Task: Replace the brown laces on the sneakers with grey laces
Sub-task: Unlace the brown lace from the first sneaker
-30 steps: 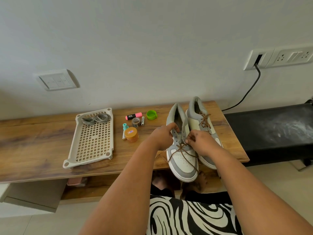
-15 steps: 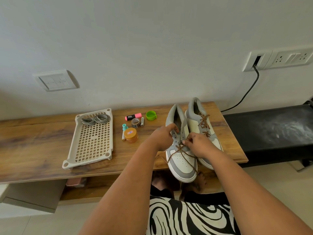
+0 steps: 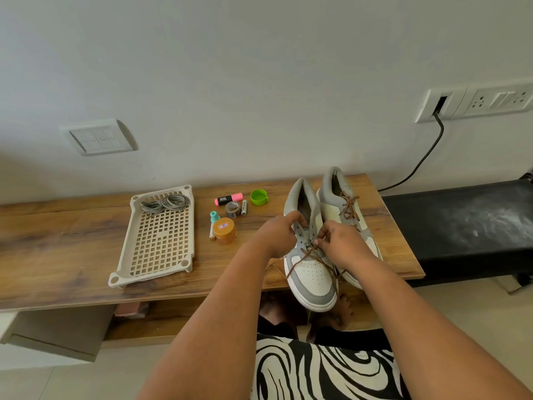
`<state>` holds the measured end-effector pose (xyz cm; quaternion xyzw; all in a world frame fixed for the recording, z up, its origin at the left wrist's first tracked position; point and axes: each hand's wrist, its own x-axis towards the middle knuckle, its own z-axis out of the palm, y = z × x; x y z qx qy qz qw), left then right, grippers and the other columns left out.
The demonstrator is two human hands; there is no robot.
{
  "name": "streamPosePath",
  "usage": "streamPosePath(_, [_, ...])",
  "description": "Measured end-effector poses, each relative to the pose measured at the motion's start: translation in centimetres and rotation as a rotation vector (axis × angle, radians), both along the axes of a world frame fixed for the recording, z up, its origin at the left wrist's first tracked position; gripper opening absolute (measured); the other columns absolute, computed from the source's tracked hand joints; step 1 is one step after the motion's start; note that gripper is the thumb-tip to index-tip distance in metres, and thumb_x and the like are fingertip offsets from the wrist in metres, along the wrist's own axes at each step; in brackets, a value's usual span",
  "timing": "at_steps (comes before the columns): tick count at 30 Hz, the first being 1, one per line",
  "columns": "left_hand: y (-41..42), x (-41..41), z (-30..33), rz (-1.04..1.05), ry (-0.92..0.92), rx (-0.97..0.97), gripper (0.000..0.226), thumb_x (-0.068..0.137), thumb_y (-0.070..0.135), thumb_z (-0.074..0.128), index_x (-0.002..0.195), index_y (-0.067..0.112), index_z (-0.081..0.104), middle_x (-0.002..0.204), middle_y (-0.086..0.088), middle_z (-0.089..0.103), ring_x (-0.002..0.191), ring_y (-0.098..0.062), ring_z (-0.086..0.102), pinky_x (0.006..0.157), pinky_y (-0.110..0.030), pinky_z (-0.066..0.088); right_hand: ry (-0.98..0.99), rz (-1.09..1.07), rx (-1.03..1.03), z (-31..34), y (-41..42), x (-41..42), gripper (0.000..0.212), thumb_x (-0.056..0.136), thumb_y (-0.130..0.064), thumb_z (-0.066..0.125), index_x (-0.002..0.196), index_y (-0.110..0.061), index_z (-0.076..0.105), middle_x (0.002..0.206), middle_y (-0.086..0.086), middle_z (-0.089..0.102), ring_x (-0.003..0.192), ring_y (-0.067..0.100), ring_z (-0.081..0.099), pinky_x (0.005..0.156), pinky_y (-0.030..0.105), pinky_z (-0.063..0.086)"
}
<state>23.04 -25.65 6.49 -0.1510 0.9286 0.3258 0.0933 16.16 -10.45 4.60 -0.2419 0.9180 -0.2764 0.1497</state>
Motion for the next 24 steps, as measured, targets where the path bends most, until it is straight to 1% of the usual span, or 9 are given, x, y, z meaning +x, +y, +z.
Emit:
streamPosePath(4, [-0.2, 0.0, -0.1, -0.005, -0.005, 0.004, 0.047, 0.092, 0.002, 0.04, 0.129, 0.029, 0.049, 0.119, -0.011, 0.058, 0.102, -0.026, 0.057, 0.082, -0.036, 0.048, -0.043, -0.008, 0.037, 0.0, 0.2, -0.5, 0.004, 0.094, -0.018, 0.061, 0.096, -0.015, 0.062, 0.091, 0.0, 0.06, 0.086, 0.018, 0.055, 0.07, 0.027, 0.041])
streamPosePath(8, [-0.2, -0.2, -0.3, -0.007, -0.005, 0.003, 0.045, 0.093, 0.003, 0.04, 0.128, 0.031, 0.049, 0.112, -0.009, 0.059, 0.079, -0.017, 0.052, 0.064, -0.026, 0.041, 0.061, 0.07, 0.568, 1.3, 1.4, -1.2, 0.025, 0.09, -0.009, 0.058, 0.116, -0.01, 0.059, 0.117, 0.009, 0.059, 0.103, 0.025, 0.058, 0.086, 0.033, 0.051])
streamPosePath(10, [-0.1, -0.2, -0.4, 0.0, -0.002, -0.001, 0.044, 0.094, 0.004, 0.039, 0.128, 0.03, 0.049, 0.105, -0.008, 0.059, 0.069, -0.013, 0.046, 0.057, -0.024, 0.037, 0.082, 0.109, 0.698, 1.6, 1.8, -1.2, 0.029, 0.089, -0.016, 0.063, 0.117, -0.01, 0.06, 0.109, 0.007, 0.059, 0.092, 0.022, 0.056, 0.079, 0.03, 0.048])
streamPosePath(11, [-0.1, -0.2, -0.4, 0.001, -0.003, -0.001, 0.044, 0.094, 0.004, 0.039, 0.127, 0.03, 0.049, 0.104, -0.008, 0.058, 0.068, -0.012, 0.046, 0.056, -0.024, 0.036, 0.108, 0.13, 0.662, 1.8, 1.8, -1.1, 0.026, 0.09, -0.023, 0.064, 0.113, -0.011, 0.062, 0.102, 0.005, 0.059, 0.087, 0.02, 0.054, 0.075, 0.028, 0.046])
streamPosePath(13, [-0.1, -0.2, -0.4, -0.003, -0.003, -0.004, 0.043, 0.094, 0.004, 0.04, 0.127, 0.031, 0.049, 0.106, -0.008, 0.058, 0.069, -0.013, 0.047, 0.057, -0.024, 0.037, 0.104, 0.1, 0.368, 1.5, 1.5, -0.7, 0.02, 0.091, -0.031, 0.065, 0.103, -0.014, 0.064, 0.094, 0.002, 0.06, 0.084, 0.017, 0.055, 0.072, 0.027, 0.044])
streamPosePath(15, [-0.1, -0.2, -0.4, -0.005, 0.004, -0.009, 0.042, 0.094, 0.005, 0.04, 0.125, 0.031, 0.049, 0.111, -0.009, 0.059, 0.071, -0.014, 0.048, 0.058, -0.025, 0.038, 0.053, 0.031, 0.04, 0.8, 0.8, -0.1, 0.015, 0.09, -0.028, 0.068, 0.096, -0.014, 0.065, 0.087, 0.0, 0.062, 0.082, 0.016, 0.058, 0.07, 0.027, 0.045])
streamPosePath(17, [0.0, -0.2, -0.4, -0.004, 0.012, -0.014, 0.041, 0.094, 0.005, 0.04, 0.124, 0.031, 0.05, 0.11, -0.009, 0.059, 0.071, -0.015, 0.049, 0.057, -0.025, 0.037, 0.018, 0.002, -0.086, 0.1, 0.2, 0.0, 0.011, 0.088, -0.022, 0.071, 0.091, -0.014, 0.065, 0.081, -0.002, 0.062, 0.079, 0.015, 0.059, 0.064, 0.023, 0.043])
streamPosePath(21, [-0.1, -0.2, -0.4, -0.004, 0.023, -0.018, 0.041, 0.094, 0.004, 0.039, 0.125, 0.029, 0.051, 0.09, -0.004, 0.055, 0.065, -0.013, 0.044, 0.055, -0.026, 0.035, -0.023, -0.004, -0.09, -0.3, 0.4, -0.5, 0.004, 0.088, -0.011, 0.068, 0.086, -0.014, 0.065, 0.077, -0.006, 0.059, 0.079, 0.014, 0.058, 0.06, 0.018, 0.038])
streamPosePath(24, [-0.3, -0.2, -0.4, -0.003, 0.032, -0.005, 0.041, 0.094, 0.004, 0.039, 0.126, 0.028, 0.051, 0.077, 0.003, 0.048, 0.063, -0.012, 0.043, 0.055, -0.024, 0.034, 0.017, 0.074, 0.312, 0.4, 1.1, -1.3, 0.012, 0.09, -0.01, 0.062, 0.101, -0.013, 0.066, 0.1, 0.004, 0.065, 0.096, 0.022, 0.062, 0.075, 0.025, 0.047])
